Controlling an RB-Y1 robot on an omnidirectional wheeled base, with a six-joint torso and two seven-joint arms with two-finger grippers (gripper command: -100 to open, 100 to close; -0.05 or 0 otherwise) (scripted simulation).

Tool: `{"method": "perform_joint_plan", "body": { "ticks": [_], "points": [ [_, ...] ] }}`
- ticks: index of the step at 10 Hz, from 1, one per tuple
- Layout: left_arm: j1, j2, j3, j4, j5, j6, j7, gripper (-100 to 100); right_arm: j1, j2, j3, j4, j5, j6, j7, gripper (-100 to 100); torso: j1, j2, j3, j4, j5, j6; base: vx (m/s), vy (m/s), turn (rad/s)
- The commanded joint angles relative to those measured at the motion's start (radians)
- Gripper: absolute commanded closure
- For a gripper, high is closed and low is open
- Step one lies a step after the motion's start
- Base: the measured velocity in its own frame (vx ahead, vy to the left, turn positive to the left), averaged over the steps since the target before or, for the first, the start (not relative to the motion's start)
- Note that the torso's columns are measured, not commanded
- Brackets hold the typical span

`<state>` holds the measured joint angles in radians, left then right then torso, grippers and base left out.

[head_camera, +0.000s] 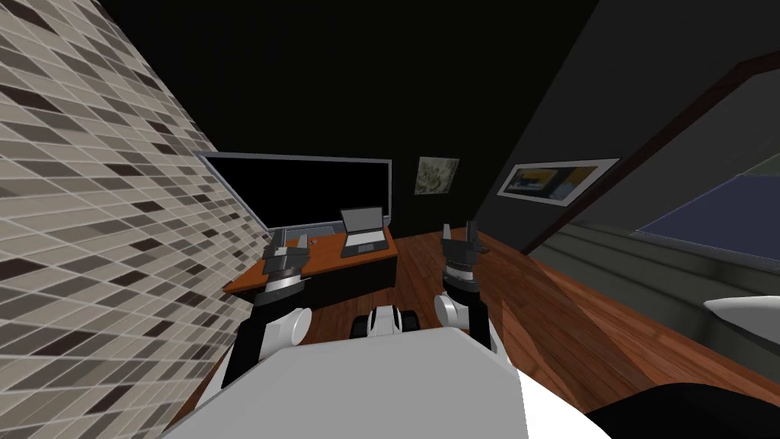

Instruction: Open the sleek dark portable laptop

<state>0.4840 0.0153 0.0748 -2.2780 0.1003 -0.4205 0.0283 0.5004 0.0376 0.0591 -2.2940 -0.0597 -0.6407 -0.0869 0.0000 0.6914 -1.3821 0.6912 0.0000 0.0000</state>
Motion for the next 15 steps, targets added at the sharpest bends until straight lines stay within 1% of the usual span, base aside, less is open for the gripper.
{"method": "perform_joint_plan", "body": {
  "ticks": [1,3,4,6,10,15],
  "points": [
    [-0.010,0.063,0.020,0.019,-0.006,0.022,-0.002,-100,0.000,0.000,0.000,0.000,0.000,0.000,0.000,0,0.001,0.033,-0.069,0.033,0.000,0.000,0.017,0.013,-0.122],
    [-0.021,0.099,0.042,0.039,-0.012,0.046,-0.004,-100,0.000,0.000,0.000,0.001,0.000,0.000,0.000,0,0.001,0.045,-0.093,0.045,0.000,0.000,0.016,0.017,-0.113],
    [-0.035,0.129,0.069,0.063,-0.019,0.076,-0.007,-100,0.000,0.000,0.000,0.001,0.000,0.000,0.000,0,0.000,0.046,-0.094,0.046,0.000,0.000,0.035,0.028,-0.212],
    [-0.051,0.153,0.101,0.091,-0.028,0.110,-0.010,-100,0.000,0.000,0.000,0.001,0.000,0.000,0.000,0,0.000,0.046,-0.094,0.047,0.000,0.000,0.038,0.033,-0.214],
    [-0.087,0.184,0.175,0.152,-0.049,0.190,-0.018,-100,0.000,0.000,0.000,0.001,0.000,0.000,0.000,0,0.000,0.047,-0.094,0.047,0.000,0.000,0.034,0.033,-0.182],
    [-0.138,0.215,0.280,0.240,-0.078,0.302,-0.029,-100,0.000,0.000,0.000,0.001,0.000,0.000,0.000,0,0.000,0.046,-0.094,0.047,0.000,0.000,0.029,0.039,-0.229]
  ]
}}
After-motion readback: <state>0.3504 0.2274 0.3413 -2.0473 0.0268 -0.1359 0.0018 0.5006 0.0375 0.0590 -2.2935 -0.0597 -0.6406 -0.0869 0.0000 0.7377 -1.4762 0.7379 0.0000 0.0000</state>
